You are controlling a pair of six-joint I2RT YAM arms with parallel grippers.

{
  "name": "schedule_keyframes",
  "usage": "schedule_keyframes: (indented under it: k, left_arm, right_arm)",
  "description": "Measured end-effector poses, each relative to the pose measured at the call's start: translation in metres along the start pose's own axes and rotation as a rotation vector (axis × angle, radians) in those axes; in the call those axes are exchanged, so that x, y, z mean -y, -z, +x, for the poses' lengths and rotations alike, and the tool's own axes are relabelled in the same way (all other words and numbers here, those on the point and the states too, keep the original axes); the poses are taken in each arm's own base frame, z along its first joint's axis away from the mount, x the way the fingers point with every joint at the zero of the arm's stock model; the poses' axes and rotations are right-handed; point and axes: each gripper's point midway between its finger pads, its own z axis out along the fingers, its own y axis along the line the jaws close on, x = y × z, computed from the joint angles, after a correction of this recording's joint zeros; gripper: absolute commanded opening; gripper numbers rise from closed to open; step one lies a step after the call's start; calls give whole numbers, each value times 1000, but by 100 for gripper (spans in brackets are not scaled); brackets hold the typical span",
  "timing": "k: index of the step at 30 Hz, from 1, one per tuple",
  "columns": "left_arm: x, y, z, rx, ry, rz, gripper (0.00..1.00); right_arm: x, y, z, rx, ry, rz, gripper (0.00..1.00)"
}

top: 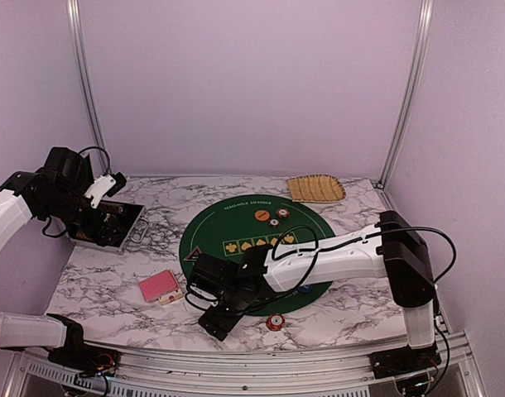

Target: Distribute texas hold em gaming equipment

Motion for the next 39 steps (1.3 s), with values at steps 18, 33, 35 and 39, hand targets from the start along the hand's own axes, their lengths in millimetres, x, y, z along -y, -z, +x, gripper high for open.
schedule_keyframes:
  k: [18, 33, 35, 39]
  left_arm:
    - [0, 0, 1, -4, -4, 1, 99]
    - [0, 0, 1, -4, -7, 2, 99]
    - [0, 0, 1, -4, -7, 1, 99]
    - [0, 0, 1, -4, -7, 1, 99]
  right_arm:
    - [1, -8, 4, -19, 0, 7, 67]
    - [3, -9, 4, -19, -4, 9, 52]
    - [3, -9, 4, -19, -5, 9, 50]
    - [3, -8, 3, -17, -5, 8, 42]
